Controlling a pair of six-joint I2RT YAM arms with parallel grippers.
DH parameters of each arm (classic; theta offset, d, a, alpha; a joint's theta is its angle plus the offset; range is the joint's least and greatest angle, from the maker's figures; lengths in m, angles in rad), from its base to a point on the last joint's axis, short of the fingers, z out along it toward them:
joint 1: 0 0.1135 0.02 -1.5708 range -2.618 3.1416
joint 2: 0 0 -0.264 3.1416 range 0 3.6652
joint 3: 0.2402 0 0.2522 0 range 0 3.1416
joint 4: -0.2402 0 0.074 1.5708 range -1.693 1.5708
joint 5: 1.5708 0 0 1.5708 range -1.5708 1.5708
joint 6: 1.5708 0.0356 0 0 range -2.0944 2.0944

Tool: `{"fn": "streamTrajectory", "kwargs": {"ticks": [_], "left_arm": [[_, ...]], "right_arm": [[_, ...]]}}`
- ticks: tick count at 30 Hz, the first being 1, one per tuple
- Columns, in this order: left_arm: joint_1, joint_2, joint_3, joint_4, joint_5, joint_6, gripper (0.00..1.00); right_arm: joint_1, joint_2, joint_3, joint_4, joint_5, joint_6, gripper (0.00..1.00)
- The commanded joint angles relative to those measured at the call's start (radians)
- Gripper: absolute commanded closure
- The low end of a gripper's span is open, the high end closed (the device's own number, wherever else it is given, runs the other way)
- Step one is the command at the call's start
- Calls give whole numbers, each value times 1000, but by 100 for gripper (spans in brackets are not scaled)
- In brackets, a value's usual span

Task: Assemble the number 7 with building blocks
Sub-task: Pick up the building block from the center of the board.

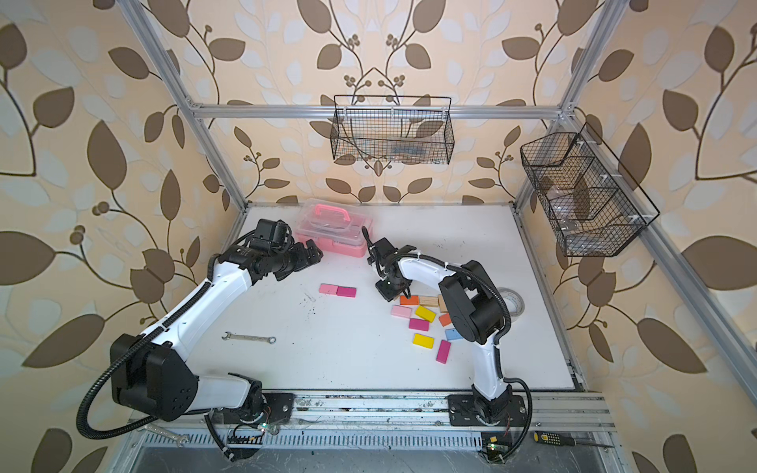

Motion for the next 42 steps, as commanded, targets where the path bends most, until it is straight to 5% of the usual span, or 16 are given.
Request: {"fn": "streamTrajectory", "kwargs": {"ticks": [1, 13, 17, 27, 42], "left_arm": [[8, -39, -5, -20, 2, -24, 1], [8, -66, -28, -21, 4, -35, 1], [8, -81, -36, -29, -5, -36, 1], [9, -124, -64, -55, -40, -38, 1], [-52, -161, -91, -113, -140, 2, 1]], "right_arm": [[25, 16, 1, 4, 37, 1, 53], [58, -115, -106, 161, 87, 136, 79], [52, -180, -144, 213, 58, 224, 79], [37, -377, -261, 370, -131, 717, 79], [156, -343, -348, 488, -253, 914, 77]]}}
